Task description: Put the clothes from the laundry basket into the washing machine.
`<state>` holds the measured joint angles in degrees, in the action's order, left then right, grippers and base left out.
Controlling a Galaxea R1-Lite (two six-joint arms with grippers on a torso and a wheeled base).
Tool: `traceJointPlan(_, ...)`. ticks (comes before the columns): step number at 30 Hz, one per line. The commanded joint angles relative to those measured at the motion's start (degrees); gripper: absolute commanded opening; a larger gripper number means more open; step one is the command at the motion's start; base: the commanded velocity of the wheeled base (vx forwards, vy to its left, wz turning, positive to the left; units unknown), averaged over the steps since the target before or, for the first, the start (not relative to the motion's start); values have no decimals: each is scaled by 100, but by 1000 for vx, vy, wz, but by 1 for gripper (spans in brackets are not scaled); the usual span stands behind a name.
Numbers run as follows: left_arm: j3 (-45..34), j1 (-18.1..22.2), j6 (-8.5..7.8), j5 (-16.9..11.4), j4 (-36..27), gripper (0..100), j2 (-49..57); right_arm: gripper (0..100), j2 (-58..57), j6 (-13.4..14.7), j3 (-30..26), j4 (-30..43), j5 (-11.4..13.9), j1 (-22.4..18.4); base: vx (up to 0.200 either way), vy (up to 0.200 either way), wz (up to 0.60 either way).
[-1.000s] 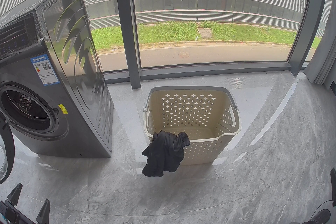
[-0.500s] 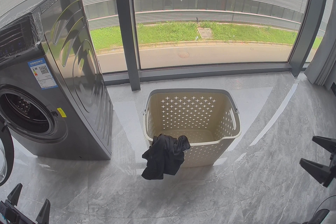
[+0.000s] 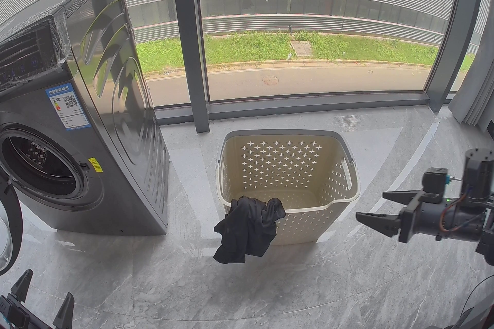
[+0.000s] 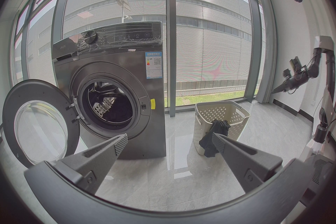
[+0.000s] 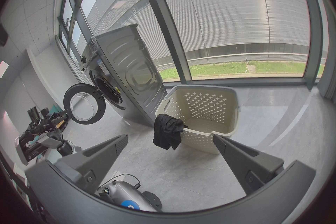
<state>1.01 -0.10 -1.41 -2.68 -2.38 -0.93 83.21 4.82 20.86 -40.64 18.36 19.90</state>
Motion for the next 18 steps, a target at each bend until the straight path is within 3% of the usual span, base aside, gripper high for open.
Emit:
traceJointPlan(1,-101,1,10,-4,0,100,93,100,2393,626,612,-1139,-421,709,0,0,0)
traceJointPlan(2,-101,1,10,-4,0,100,93,100,2393,626,612,-1139,-421,709,0,0,0)
traceJointPlan(4,-101,1,1,-4,0,100,93,100,2832,846,885,-1306,-693,893,0,0,0)
traceJointPlan(9,-101,1,-17,5,0,100,93,100,3465,810,1491,-1455,-1124,964,0,0,0)
traceJointPlan(18,-101,1,-17,5,0,100,93,100,4309,802,2353,-1508,-1476,946,0,0,0)
